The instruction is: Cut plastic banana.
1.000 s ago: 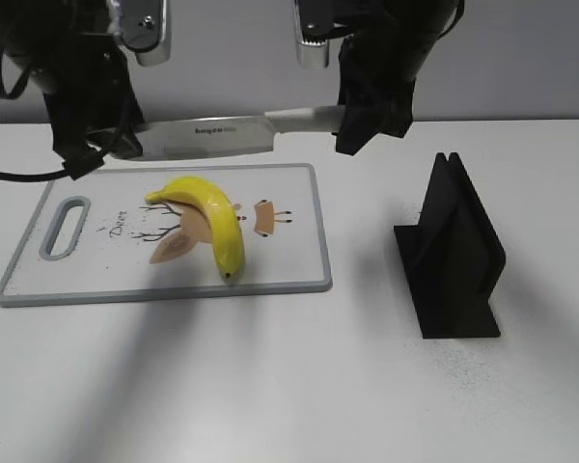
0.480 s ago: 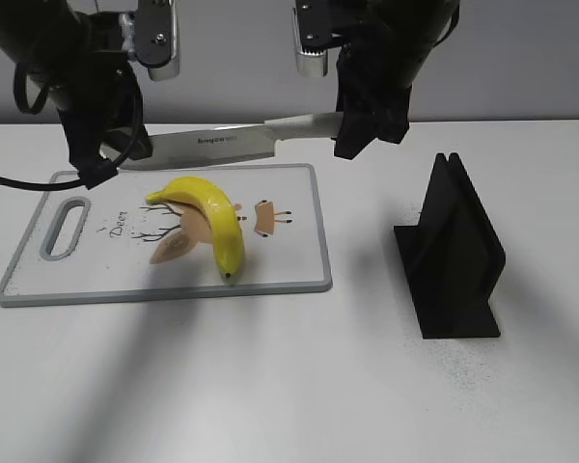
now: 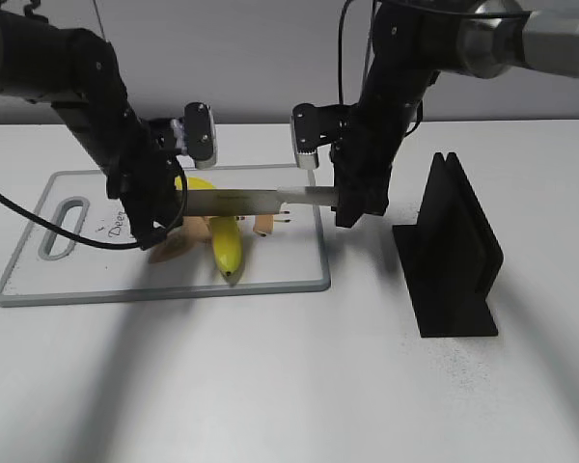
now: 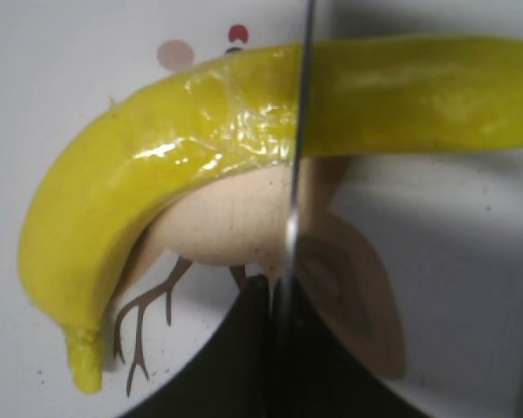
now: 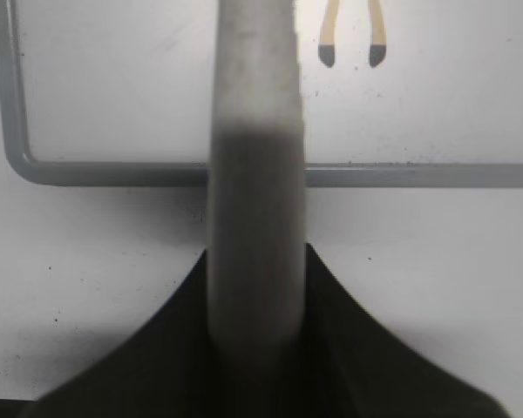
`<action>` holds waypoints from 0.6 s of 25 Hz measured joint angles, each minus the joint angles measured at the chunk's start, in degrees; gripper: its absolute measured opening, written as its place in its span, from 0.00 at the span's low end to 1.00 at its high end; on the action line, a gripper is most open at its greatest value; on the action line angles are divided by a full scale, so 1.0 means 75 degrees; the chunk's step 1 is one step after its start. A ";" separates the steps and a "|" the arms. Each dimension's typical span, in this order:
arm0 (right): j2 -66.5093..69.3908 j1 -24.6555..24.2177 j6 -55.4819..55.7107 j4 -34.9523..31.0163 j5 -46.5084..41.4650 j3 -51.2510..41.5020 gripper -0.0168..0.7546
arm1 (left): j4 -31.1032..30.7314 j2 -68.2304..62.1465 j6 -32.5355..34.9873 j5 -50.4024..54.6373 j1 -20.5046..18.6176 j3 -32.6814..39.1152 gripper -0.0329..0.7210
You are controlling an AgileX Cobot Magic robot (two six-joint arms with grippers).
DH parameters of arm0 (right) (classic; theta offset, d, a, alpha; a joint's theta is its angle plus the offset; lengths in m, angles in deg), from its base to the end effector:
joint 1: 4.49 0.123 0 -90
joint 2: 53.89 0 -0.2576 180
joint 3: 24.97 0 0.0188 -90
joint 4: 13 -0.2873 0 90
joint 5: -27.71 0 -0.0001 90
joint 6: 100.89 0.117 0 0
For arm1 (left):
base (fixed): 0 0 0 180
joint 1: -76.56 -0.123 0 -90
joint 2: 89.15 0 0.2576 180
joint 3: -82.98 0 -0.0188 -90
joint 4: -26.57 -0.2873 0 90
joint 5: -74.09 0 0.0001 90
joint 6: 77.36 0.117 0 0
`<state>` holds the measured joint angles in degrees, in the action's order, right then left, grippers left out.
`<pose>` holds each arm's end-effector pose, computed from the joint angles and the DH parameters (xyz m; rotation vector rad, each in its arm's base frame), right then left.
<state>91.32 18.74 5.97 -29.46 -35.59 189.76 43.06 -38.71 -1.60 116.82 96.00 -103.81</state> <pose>0.4490 0.2250 0.0748 -2.0595 2.0691 0.2840 0.4138 -0.1700 0.0714 1.8916 2.0837 -0.1081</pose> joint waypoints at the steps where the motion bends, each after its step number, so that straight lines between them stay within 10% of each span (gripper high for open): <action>1: 0.0054 0.0000 -0.0009 -0.0007 0.0014 0.0001 0.28 | -0.0018 -0.0095 -0.0003 -0.0090 0.0009 0.0000 0.03; 15: -0.0875 0.0055 0.0021 -0.0117 -0.0190 0.0025 0.28 | -0.0352 0.1007 -0.0053 0.0194 0.0009 0.0089 0.03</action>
<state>84.76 19.15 6.13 -30.33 -37.01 189.95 40.42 -31.15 -2.00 118.28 96.07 -103.15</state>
